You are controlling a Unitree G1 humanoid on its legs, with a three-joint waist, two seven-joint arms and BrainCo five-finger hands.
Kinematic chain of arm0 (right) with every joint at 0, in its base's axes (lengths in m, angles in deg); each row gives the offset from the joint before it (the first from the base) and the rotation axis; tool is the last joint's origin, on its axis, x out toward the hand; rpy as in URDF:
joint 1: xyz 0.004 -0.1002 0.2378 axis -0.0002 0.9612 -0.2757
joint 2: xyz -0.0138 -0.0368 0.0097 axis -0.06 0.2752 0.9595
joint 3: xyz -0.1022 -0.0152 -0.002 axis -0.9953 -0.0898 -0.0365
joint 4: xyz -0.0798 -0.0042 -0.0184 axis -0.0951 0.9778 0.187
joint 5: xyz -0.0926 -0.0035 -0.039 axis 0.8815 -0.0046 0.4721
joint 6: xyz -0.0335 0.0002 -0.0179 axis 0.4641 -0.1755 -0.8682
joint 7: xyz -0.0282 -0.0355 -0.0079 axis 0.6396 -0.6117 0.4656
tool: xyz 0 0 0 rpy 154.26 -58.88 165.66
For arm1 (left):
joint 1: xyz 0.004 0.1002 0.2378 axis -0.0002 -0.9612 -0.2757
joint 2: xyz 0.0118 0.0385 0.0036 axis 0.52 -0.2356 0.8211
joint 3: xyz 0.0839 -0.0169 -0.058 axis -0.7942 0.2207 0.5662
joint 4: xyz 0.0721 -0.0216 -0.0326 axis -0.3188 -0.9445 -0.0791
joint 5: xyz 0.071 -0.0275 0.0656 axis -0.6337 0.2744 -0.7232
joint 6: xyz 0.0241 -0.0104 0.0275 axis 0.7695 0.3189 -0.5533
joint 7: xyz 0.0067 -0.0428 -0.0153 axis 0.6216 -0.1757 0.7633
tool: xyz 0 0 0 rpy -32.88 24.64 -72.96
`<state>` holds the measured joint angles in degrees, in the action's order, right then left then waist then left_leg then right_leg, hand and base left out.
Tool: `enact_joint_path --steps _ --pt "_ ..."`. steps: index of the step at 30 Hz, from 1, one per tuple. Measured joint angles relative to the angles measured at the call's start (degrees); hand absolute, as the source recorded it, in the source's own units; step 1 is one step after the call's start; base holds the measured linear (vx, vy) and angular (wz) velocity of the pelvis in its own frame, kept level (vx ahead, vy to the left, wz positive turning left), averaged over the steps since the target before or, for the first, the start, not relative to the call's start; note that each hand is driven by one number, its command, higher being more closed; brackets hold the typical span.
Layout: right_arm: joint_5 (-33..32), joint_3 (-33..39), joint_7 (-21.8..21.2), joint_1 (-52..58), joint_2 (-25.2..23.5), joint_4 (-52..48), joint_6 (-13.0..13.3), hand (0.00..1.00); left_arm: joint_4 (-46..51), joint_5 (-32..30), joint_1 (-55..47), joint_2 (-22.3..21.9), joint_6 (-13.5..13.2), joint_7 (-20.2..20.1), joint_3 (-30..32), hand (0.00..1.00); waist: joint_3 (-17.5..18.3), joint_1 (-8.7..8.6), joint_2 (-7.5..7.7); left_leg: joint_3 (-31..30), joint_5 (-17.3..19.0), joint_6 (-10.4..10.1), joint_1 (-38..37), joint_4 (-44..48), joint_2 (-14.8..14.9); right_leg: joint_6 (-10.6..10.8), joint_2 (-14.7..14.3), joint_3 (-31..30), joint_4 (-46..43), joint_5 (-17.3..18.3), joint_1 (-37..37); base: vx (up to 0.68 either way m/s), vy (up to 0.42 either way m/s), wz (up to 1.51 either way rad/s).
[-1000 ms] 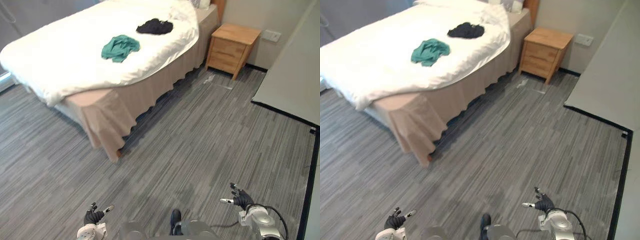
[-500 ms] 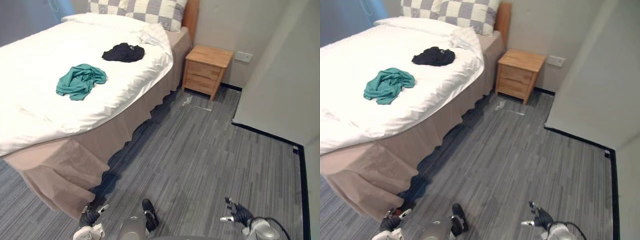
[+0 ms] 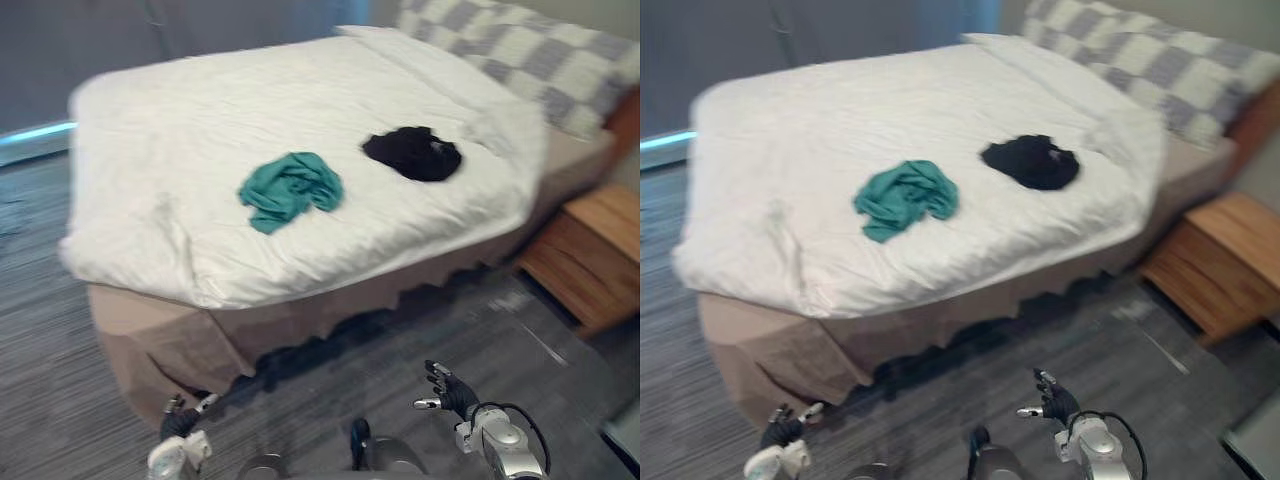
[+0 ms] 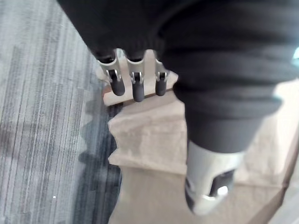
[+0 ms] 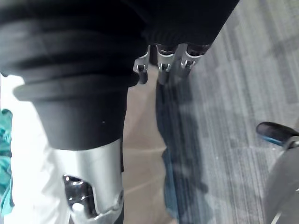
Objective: Tidy the bed and pick cloth on bed and put in laundry
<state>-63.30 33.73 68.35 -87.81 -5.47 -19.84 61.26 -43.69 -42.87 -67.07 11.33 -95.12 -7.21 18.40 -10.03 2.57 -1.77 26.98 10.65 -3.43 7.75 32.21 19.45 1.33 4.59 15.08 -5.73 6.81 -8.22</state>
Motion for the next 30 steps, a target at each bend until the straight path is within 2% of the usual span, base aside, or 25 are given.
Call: enact_joint_path --steps 1,2,3,4,5,6,7,8,9,10,11,12,13,14,15,16,17,18,20,21,23,24,26,27,30 --pt "0.1 0.4 0.6 -0.6 0.1 0.2 0.0 0.0 -0.5 0.1 0.1 -0.3 -0.5 0.0 0.1 0.0 0.2 0.08 -0.09 0.7 -5.7 1.8 -1.0 -13.0 -1.7 0.3 0.5 0.1 -0.7 0.2 0.3 0.48 0.117 0.2" --pt "0.1 1.4 0.8 -0.8 0.3 0.8 -0.1 0.0 -0.8 0.0 0.4 -0.7 -1.4 -0.1 0.2 0.0 0.4 0.09 -0.27 0.2 -13.8 2.3 -3.0 -22.2 -3.9 1.5 1.0 -0.1 -2.7 1.5 0.4 0.41 0.135 0.22" --pt "0.1 1.6 0.8 -1.0 0.0 1.6 -0.4 0.0 -1.0 -0.1 0.5 -0.5 -1.7 -0.1 0.4 0.0 0.7 0.22 0.83 -0.3 -14.7 1.2 -4.5 -24.0 -5.4 1.8 2.1 -0.3 -3.9 2.3 0.7 0.31 0.094 0.36" --pt "0.1 1.7 0.7 -1.5 0.3 3.4 -0.5 0.0 -1.0 -0.3 0.6 -0.7 -2.5 -0.1 0.4 0.0 1.8 -0.5 1.87 -0.7 -15.8 1.1 -5.0 -25.8 -6.3 2.0 3.2 -0.3 -8.6 2.5 2.9 0.2 0.087 0.26" --pt "0.0 1.7 0.4 -2.3 0.5 5.6 -0.3 0.0 -1.3 -0.9 0.7 -0.7 -3.7 -0.2 0.6 0.0 2.4 -0.44 2.03 -1.2 -15.9 1.1 -5.2 -26.0 -5.5 1.8 3.2 -2.3 -10.4 4.3 6.1 0.2 0.098 0.21" --pt "0.0 1.7 0.1 -4.0 0.1 7.2 -0.3 0.0 -1.7 -1.1 0.5 0.5 -4.6 -0.7 1.3 0.0 3.5 -0.25 4.32 -1.5 -16.3 0.3 -5.6 -26.5 -6.9 1.4 4.4 -4.0 -4.8 -0.7 6.3 0.14 0.096 0.04" --pt "-0.1 1.9 0.1 -4.1 0.2 7.5 -0.2 0.0 -1.9 -1.1 0.5 1.2 -4.7 -1.0 1.3 0.0 3.9 -0.42 5.49 -1.8 -15.9 -0.5 -6.6 -27.4 -7.9 2.4 5.5 -4.3 -4.2 -1.6 6.2 0.2 0.051 0.22" --pt "-0.1 3.0 0.3 -3.2 1.1 9.2 0.4 0.0 -2.6 -1.1 1.2 1.7 -4.7 -1.3 0.6 0.0 4.9 -1.12 4.75 -2.1 -15.5 -2.6 -9.8 -32.2 -8.6 3.6 5.4 -3.7 -3.7 -0.7 4.5 0.2 0.049 0.24" --pt "-0.1 3.1 0.4 -3.2 1.7 9.8 0.4 0.0 -2.6 -1.1 1.7 1.9 -4.7 -1.6 0.2 0.0 5.5 -1.27 4.83 -2.2 -15.4 -3.4 -11.5 -34.9 -9.1 4.1 5.4 -3.2 -4.1 -0.4 4.1 0.26 0.095 0.23" --pt "-0.1 2.9 0.9 -3.1 2.2 9.9 0.4 0.0 -3.0 -1.7 3.4 2.8 -3.9 -1.8 -0.8 0.0 5.0 -1.52 4.09 -2.5 -14.7 -4.3 -13.0 -36.9 -10.2 5.6 6.4 -3.0 -6.8 0.5 4.2 0.14 0.08 0.11" --pt "-0.1 2.7 1.3 -3.3 2.3 9.9 0.4 0.0 -3.5 -1.8 3.6 3.1 -3.3 -1.6 -1.0 0.0 4.4 -1.62 3.9 -2.7 -14.6 -4.1 -13.2 -36.8 -10.6 5.9 6.9 -3.0 -8.8 0.7 4.6 0.09 0.13 0.21" --pt "-0.1 1.8 1.8 -2.7 2.8 9.9 0.3 0.0 -3.6 -3.2 3.6 4.5 -2.9 -1.6 -2.3 0.0 2.7 -2.04 3.39 -3.0 -13.8 -3.3 -14.1 -36.4 -11.4 6.1 8.7 -3.4 -17.4 0.6 7.8 0.03 0.131 0.3" --pt "-0.1 0.8 1.8 -1.4 2.7 10.0 0.2 0.0 -2.8 -3.7 3.6 7.0 -2.3 -2.0 -4.0 0.0 2.2 -2.27 3.55 -3.6 -12.6 -2.7 -14.4 -35.4 -11.8 5.1 9.7 -3.7 -25.4 -0.4 10.9 0.04 0.145 0.36" --pt "0.0 0.0 1.7 -0.7 2.5 10.0 0.2 0.0 -1.6 -3.8 3.7 8.6 -2.1 -1.9 -4.6 0.0 1.9 -2.43 3.58 -4.5 -12.2 -2.6 -14.6 -34.9 -11.6 3.9 9.4 -5.0 -28.9 0.1 13.2 0.03 0.069 0.51" --pt "0.0 -1.6 1.3 0.6 1.9 10.0 0.2 0.0 1.2 -3.5 3.7 11.7 -1.2 -1.0 -6.4 0.0 1.7 -2.66 3.41 -6.0 -11.7 -2.4 -14.8 -34.9 -10.9 5.3 6.0 -8.7 -26.8 3.4 13.6 0.03 0.024 0.54" --pt "0.0 -2.3 1.2 0.9 1.5 9.8 0.2 0.0 1.3 -3.1 3.7 13.3 -0.6 -0.8 -7.9 0.0 1.7 -2.88 4.0 -6.7 -11.6 -2.5 -14.8 -34.9 -10.8 5.8 3.9 -10.5 -24.4 4.3 13.6 0.05 -0.004 0.68" --pt "-0.2 -2.5 1.5 1.6 0.9 9.0 0.1 0.0 2.1 -1.4 3.7 15.0 -0.1 -0.1 -8.8 0.0 1.5 -3.16 5.65 -7.9 -11.5 -2.6 -14.8 -34.9 -11.7 4.1 2.8 -10.8 -19.5 2.5 13.1 0.06 -0.035 0.61" --pt "-0.2 -2.4 2.1 2.2 0.9 8.5 -0.3 0.0 3.4 0.7 3.8 15.1 0.7 1.4 -9.1 0.0 1.3 -3.12 7.44 -8.9 -11.5 -2.8 -14.8 -35.2 -13.3 1.2 4.2 -7.1 -16.6 1.0 12.8 0.1 -0.029 0.45" --pt "-0.2 -2.4 4.0 2.2 1.3 8.6 -0.6 0.0 5.6 4.1 3.7 14.8 1.0 3.8 -8.1 0.0 1.8 -1.89 7.06 -8.7 -12.0 -2.9 -13.2 -35.1 -13.4 1.5 4.0 -6.7 -9.5 0.8 10.9 0.1 -0.016 0.04" --pt "-0.1 -2.4 4.7 1.4 1.3 8.7 -0.6 0.0 8.2 6.8 3.8 15.0 0.1 4.0 -5.1 0.0 1.7 -1.73 6.9 -8.8 -12.4 -2.8 -11.8 -35.1 -13.7 2.1 3.9 -6.5 -5.5 0.3 10.0 0.04 -0.034 -0.09" --pt "-0.1 -2.1 5.5 0.8 1.8 8.8 -0.6 0.0 12.5 9.6 4.3 15.7 -1.6 2.8 -1.7 0.0 1.3 -1.37 5.46 -8.8 -13.0 -2.9 -11.4 -35.7 -13.3 2.1 3.0 -6.2 -2.1 -1.8 9.3 -0.01 -0.025 -0.08" --pt "-0.1 -1.0 5.8 0.9 2.0 8.9 -0.7 0.0 16.2 12.9 4.4 15.9 -3.7 0.1 2.0 0.0 1.6 -0.88 4.19 -8.7 -13.4 -3.0 -11.9 -36.8 -13.1 1.9 2.5 -6.2 -0.4 -2.7 8.6 0.01 -0.009 -0.09" --pt "-0.1 0.1 5.8 1.9 2.8 8.9 -1.0 0.0 22.2 18.5 4.3 16.7 -6.6 -4.1 7.3 0.0 2.6 -0.68 2.7 -8.7 -13.9 -3.1 -12.8 -38.2 -13.1 2.0 2.2 -5.9 0.7 -3.0 7.7 0.04 -0.008 -0.02" --pt "0.0 0.3 5.7 2.1 3.5 8.9 -1.1 0.0 24.8 21.8 4.2 17.6 -7.6 -5.9 9.4 0.0 2.8 -0.65 2.26 -8.6 -13.9 -3.1 -13.1 -38.2 -13.0 2.1 2.2 -5.7 1.3 -3.1 7.1 0.04 -0.003 0.05" --pt "0.0 2.2 5.7 2.1 3.8 8.9 -1.2 0.0 29.4 27.9 4.2 18.5 -8.7 -7.5 13.2 0.0 3.8 -0.58 1.9 -8.4 -13.7 -3.0 -13.3 -38.5 -12.9 2.3 2.2 -4.8 3.1 -3.7 5.9 0.02 0.002 0.09"
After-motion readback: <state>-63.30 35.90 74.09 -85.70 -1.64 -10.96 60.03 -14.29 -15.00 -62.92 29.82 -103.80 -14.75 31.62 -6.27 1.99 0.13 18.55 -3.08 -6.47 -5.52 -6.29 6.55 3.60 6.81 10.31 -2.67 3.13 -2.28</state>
